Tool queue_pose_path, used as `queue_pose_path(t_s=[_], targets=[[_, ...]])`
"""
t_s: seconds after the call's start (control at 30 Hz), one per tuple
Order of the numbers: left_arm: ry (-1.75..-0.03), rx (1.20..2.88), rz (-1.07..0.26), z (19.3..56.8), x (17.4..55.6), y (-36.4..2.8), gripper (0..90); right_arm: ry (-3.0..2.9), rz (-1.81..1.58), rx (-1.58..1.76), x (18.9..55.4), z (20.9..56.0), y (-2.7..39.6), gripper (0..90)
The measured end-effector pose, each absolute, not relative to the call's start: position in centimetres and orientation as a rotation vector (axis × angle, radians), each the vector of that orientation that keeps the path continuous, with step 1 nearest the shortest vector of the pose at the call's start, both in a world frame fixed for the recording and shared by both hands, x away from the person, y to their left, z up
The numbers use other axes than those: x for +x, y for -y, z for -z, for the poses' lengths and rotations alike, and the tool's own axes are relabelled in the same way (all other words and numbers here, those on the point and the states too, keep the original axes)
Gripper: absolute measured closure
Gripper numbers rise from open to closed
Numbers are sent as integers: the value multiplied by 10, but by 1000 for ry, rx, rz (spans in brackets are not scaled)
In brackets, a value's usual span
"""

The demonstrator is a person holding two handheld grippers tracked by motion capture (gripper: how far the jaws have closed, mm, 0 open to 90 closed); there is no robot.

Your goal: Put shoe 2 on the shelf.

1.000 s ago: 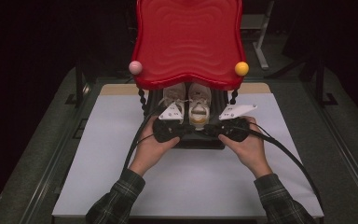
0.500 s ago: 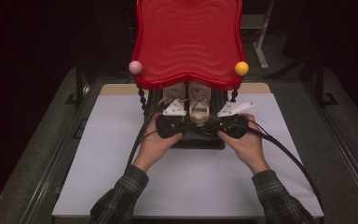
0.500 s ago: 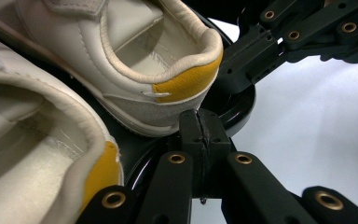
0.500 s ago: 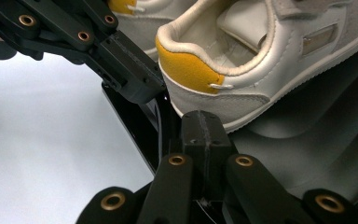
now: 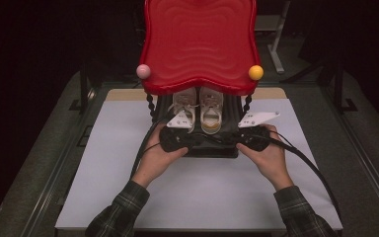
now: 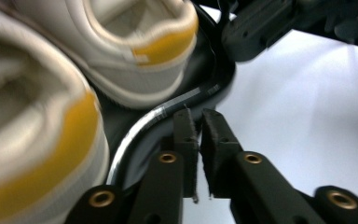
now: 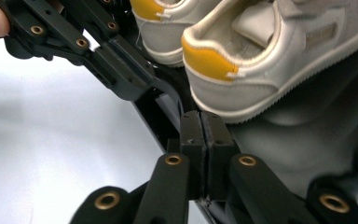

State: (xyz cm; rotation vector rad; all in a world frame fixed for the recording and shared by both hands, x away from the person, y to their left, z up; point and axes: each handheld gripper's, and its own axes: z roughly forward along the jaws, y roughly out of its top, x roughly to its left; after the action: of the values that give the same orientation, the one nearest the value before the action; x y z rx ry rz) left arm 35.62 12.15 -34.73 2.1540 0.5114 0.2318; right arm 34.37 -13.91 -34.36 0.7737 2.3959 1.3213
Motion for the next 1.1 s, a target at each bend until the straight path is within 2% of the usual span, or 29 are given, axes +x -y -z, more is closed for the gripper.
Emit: queue_pose_path(t_s=[0.13, 0.37, 0.57, 0.7, 1.1], targets=[[-518, 2156, -225, 347, 347, -131, 731, -2392, -1331, 797, 336, 346, 148, 755], [-525, 2172, -226, 348, 333, -148, 508, -2386, -1353, 826, 321, 352, 172, 513], [-549, 2189, -235, 354, 318, -162, 364, -2370, -1342, 864, 310, 365, 194, 360], [-571, 2208, -255, 359, 309, -173, 303, -2358, -1325, 897, 303, 376, 207, 315], [-675, 2200, -296, 379, 290, -222, 275, -2352, -1240, 1000, 281, 404, 242, 274]])
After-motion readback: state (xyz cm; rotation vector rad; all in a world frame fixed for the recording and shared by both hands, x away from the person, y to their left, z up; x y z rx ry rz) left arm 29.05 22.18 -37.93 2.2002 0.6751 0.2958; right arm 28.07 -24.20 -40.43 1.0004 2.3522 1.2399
